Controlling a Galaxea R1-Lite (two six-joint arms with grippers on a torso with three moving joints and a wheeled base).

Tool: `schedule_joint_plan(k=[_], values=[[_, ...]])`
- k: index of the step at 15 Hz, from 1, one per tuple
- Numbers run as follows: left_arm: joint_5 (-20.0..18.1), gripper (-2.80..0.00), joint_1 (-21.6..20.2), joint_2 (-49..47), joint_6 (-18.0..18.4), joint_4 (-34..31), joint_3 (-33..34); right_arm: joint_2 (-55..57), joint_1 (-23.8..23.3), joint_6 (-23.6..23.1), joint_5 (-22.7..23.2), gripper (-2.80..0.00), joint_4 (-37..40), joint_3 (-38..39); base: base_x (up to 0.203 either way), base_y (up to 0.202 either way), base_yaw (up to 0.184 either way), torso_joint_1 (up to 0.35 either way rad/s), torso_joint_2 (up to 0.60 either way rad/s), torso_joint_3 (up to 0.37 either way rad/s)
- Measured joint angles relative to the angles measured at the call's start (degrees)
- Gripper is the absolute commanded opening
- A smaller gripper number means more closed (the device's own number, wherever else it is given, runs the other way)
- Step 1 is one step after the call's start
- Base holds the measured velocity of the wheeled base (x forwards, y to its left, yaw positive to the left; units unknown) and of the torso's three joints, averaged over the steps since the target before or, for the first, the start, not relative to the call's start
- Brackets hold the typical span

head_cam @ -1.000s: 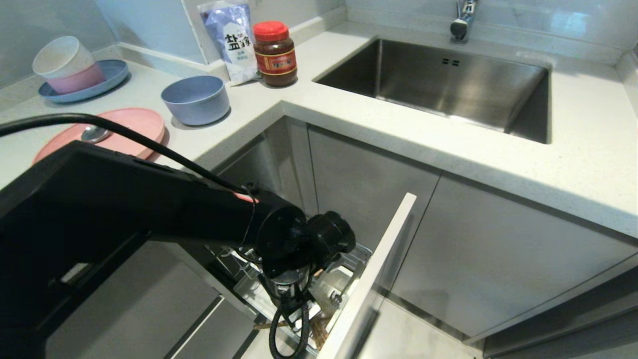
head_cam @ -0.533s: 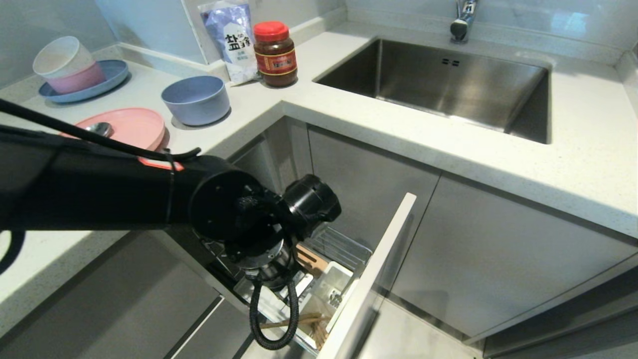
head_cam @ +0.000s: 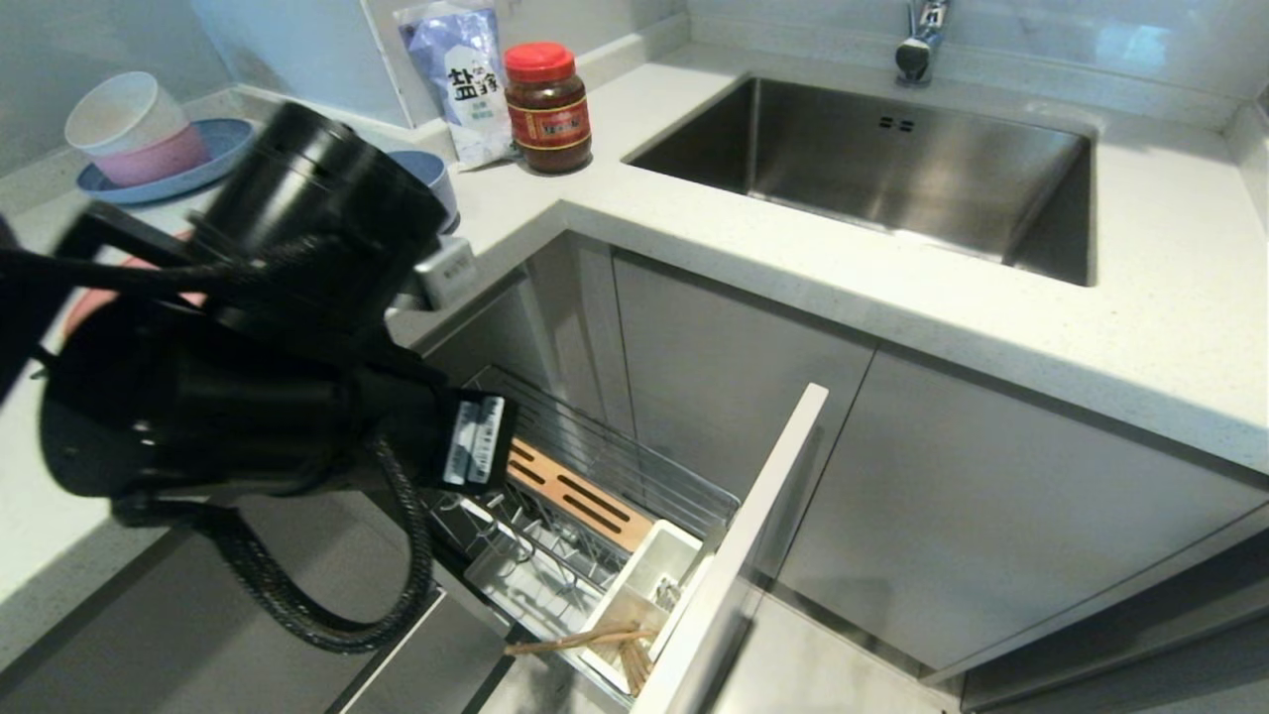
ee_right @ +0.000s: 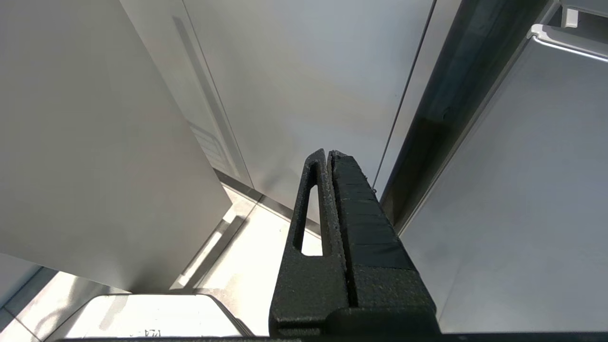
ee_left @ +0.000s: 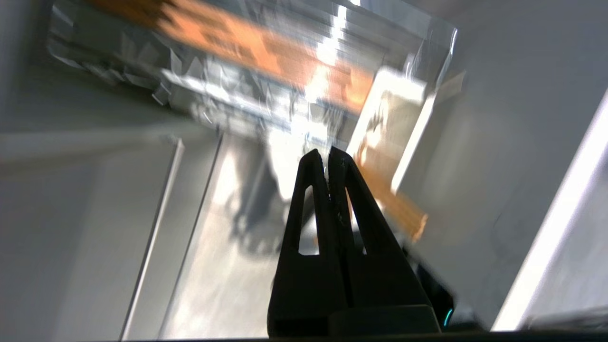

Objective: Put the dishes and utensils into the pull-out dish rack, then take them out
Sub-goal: Pick up the spoon and place it in the cupboard

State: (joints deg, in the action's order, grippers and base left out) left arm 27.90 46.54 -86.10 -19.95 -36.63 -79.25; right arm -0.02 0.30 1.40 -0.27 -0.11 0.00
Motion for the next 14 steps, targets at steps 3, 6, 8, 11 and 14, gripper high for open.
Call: schedule_joint_plan(k=[3, 6, 8, 11, 14], values=[[4.6, -2.8, -3.6, 5.6, -0.3, 1.7, -2.0, 0.0, 0.0, 0.0, 0.0, -2.8, 0.0, 0.0, 0.0, 0.0, 0.0, 0.0, 0.0, 0.0], [4.5, -2.8, -11.9, 9.2, 1.9, 4.7, -3.5, 0.0, 0.0, 0.0, 0.0, -2.8, 0.0, 0.0, 0.0, 0.0, 0.0, 0.0, 0.0, 0.0], [2.8, -2.8, -20.1, 11.4, 4.4, 6.7, -4.8, 0.0, -0.1, 0.0, 0.0, -2.8, 0.0, 0.0, 0.0, 0.0, 0.0, 0.0, 0.0, 0.0], [-3.4, -2.8, -33.1, 14.3, 7.6, 7.6, -6.5, 0.0, 0.0, 0.0, 0.0, -2.8, 0.0, 0.0, 0.0, 0.0, 0.0, 0.0, 0.0, 0.0], [-13.0, -2.8, -47.6, 15.8, 10.5, 7.8, -8.3, 0.0, 0.0, 0.0, 0.0, -2.8, 0.0, 0.0, 0.0, 0.0, 0.0, 0.0, 0.0, 0.0]])
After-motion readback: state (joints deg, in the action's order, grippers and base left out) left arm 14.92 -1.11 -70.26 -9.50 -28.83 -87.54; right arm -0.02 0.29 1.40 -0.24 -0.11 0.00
